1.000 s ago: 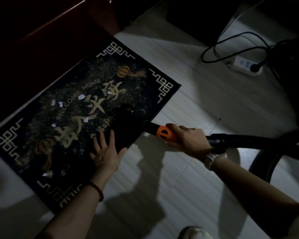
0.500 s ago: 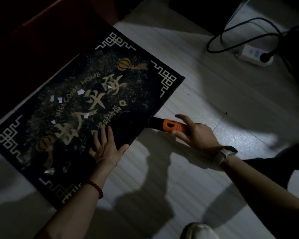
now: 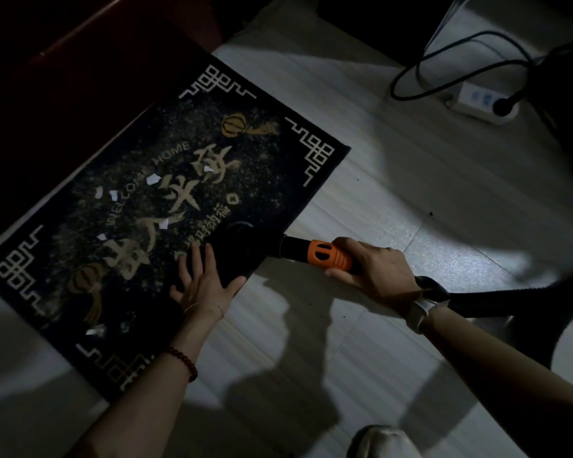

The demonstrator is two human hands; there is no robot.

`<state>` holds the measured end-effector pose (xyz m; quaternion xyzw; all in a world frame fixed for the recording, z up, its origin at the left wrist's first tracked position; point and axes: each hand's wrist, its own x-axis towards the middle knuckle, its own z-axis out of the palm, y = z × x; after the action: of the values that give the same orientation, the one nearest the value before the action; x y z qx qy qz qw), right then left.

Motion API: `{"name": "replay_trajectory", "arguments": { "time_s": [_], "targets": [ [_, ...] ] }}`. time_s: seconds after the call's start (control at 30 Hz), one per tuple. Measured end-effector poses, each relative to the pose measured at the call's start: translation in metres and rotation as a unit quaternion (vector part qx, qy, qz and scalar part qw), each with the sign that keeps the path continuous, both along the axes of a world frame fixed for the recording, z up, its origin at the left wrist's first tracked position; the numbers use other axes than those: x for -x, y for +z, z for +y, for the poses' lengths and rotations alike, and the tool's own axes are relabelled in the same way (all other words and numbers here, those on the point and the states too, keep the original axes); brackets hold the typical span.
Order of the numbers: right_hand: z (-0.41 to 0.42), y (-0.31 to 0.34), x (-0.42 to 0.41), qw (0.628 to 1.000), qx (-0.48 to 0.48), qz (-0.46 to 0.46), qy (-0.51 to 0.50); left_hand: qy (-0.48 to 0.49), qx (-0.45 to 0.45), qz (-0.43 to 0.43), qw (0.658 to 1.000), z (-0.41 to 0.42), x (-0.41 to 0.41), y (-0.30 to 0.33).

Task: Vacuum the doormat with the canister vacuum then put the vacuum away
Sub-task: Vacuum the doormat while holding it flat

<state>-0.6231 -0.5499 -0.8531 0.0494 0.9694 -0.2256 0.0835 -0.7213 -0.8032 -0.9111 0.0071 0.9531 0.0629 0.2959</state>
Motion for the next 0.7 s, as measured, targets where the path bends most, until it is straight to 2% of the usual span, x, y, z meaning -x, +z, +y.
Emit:
{"name": "replay_trajectory", "arguments": {
  "time_s": [0.17,0.3,0.37,0.5,0.57,0.63,0.7],
  "targets": [
    [0.007,-0.008,-0.014,0.998,-0.01,0.006,0.061,-0.004,-0.002,-0.001,1.0,-0.001,0.0,0.002],
    [0.016,-0.006,-0.018,0.997,-0.025,-0.028,0.073,-0.011,0.003,-0.009,1.0,-0.002,0.0,-0.001],
    [0.019,-0.004,-0.011,0.999,-0.027,-0.012,0.035,-0.01,0.003,-0.02,1.0,-0.003,0.001,-0.002],
    [0.035,0.002,0.008,0.992,-0.041,-0.001,-0.118,-0.005,-0.006,-0.033,0.999,-0.001,0.003,0.0],
    [0.035,0.008,0.014,0.989,-0.031,0.018,-0.143,-0.002,-0.009,-0.032,0.999,0.0,0.003,0.001],
    [0.021,0.012,0.008,0.995,-0.015,-0.005,-0.095,-0.001,-0.008,-0.032,0.999,0.0,0.003,0.001],
    [0.003,0.009,-0.012,0.999,-0.017,-0.038,0.0,-0.002,-0.005,-0.029,1.0,0.0,0.002,0.001]
  ]
}}
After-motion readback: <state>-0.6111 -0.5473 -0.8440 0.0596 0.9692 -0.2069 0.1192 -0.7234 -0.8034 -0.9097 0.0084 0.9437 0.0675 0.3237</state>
